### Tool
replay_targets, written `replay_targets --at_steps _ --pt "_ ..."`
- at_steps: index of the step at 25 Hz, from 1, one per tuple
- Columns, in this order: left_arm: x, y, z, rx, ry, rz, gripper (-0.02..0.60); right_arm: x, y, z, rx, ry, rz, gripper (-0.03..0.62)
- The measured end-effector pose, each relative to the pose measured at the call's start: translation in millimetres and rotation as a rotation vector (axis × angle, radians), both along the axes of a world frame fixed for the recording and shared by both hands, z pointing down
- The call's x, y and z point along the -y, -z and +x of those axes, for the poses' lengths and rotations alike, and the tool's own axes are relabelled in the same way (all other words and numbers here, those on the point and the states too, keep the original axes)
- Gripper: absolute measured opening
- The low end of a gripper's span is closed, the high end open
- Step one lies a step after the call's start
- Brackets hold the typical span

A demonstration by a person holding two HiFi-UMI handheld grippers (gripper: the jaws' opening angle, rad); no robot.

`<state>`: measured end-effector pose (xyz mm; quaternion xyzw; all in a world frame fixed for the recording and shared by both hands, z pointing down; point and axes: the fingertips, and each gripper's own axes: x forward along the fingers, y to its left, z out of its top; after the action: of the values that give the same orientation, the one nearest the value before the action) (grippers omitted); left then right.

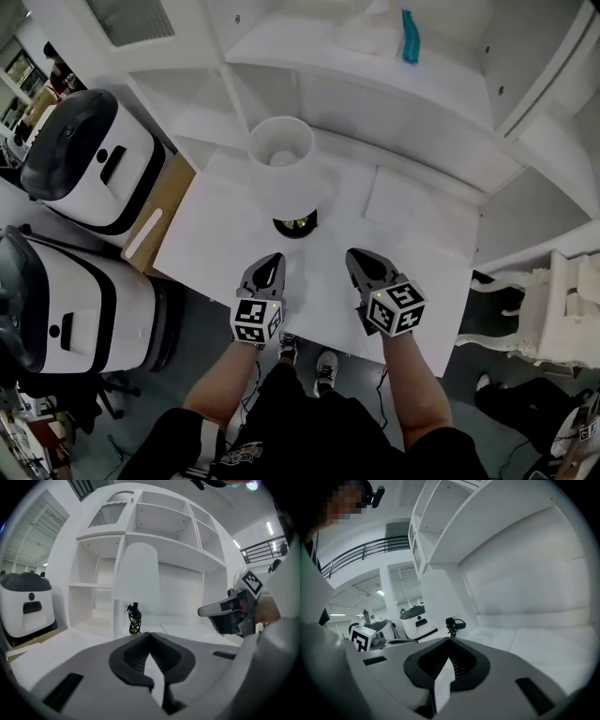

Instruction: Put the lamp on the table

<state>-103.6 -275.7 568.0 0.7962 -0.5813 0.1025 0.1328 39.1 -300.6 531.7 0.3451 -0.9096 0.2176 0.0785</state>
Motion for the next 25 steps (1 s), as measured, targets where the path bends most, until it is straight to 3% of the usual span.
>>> replay_targets --at_steps 5,17,25 --pt "-45 27 15 -0.06 0.028 -0.032 0.006 -27 12 6 0.017 0.044 0.007 0.025" --pt "-144 62 14 -0.081 0.082 -0.052 0.006 -89 33 0 0.053 0.134 0.013 0.025" --pt "-169 69 -4 -0.089 0.012 -0.062 0.006 -123 46 -24 0.052 0.112 0.023 0.025"
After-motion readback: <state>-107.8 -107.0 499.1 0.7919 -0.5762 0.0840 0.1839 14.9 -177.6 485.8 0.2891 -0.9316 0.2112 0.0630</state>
